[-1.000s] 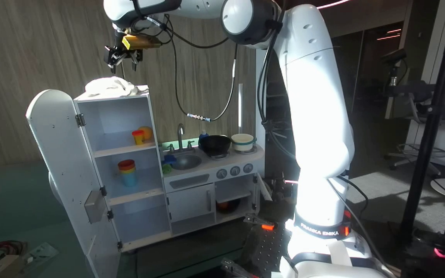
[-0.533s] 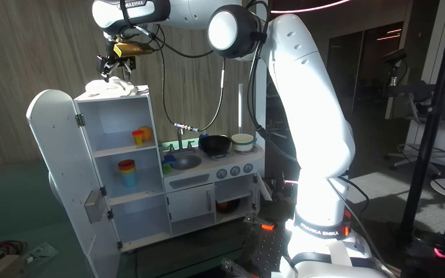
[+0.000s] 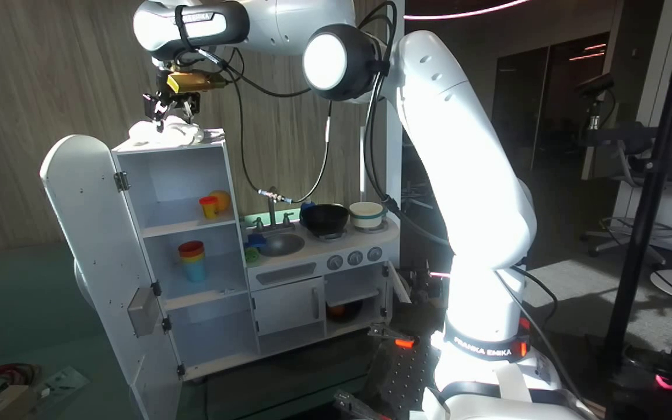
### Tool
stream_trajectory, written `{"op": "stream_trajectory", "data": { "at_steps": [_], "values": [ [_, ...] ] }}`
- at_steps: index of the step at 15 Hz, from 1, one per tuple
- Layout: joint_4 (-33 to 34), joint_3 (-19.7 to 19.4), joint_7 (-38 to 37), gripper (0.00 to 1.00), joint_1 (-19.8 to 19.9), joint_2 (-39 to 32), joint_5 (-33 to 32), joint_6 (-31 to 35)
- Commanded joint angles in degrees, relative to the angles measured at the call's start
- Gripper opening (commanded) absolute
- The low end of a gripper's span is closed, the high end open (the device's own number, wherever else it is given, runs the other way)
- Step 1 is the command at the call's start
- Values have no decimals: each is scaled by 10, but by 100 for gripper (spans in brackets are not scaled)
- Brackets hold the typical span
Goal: Put the white cloth into the sink then back on top of the large compartment
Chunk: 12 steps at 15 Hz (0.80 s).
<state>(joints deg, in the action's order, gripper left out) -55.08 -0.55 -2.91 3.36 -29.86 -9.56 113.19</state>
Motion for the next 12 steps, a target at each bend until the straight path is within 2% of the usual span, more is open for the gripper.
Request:
{"op": "stream_trajectory", "data": {
  "at_steps": [1, 5, 8, 12],
  "values": [
    [40, 6, 6, 51, 3, -13, 12, -8],
    [42, 7, -1, 20, 7, -13, 21, -14],
    [42, 5, -6, 1, 10, -18, 30, -25],
    [30, 1, -12, 2, 11, 2, 29, -20]
  ]
}}
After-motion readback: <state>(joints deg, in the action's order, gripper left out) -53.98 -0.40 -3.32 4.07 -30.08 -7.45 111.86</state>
